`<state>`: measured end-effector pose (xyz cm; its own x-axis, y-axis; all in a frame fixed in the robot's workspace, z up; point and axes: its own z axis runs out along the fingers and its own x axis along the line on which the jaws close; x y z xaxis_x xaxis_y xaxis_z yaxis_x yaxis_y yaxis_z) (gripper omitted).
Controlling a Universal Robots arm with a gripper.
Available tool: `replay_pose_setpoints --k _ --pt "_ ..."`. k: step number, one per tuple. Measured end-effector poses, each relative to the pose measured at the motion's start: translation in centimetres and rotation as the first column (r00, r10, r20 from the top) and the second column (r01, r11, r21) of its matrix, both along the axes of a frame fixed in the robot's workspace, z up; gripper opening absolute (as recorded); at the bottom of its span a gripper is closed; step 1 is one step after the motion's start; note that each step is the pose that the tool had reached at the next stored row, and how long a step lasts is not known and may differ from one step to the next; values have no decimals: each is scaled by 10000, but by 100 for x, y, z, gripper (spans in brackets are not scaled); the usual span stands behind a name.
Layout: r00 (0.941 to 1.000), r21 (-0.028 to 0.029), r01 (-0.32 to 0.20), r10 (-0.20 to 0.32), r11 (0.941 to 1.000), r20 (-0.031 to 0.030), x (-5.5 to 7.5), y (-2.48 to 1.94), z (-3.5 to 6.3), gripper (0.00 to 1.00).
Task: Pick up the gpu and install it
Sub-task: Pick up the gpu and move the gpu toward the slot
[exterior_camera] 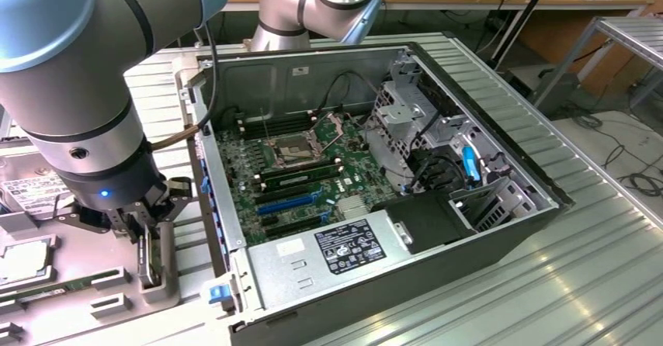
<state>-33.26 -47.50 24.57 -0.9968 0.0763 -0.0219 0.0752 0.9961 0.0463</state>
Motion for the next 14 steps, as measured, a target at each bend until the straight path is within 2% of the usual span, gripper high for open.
replay_pose_setpoints --k 10,14 --pt "10000 0 0 0 10000 -7 0 0 1 27" --pt "10000 -13 0 0 10000 -8 0 0 30 27"
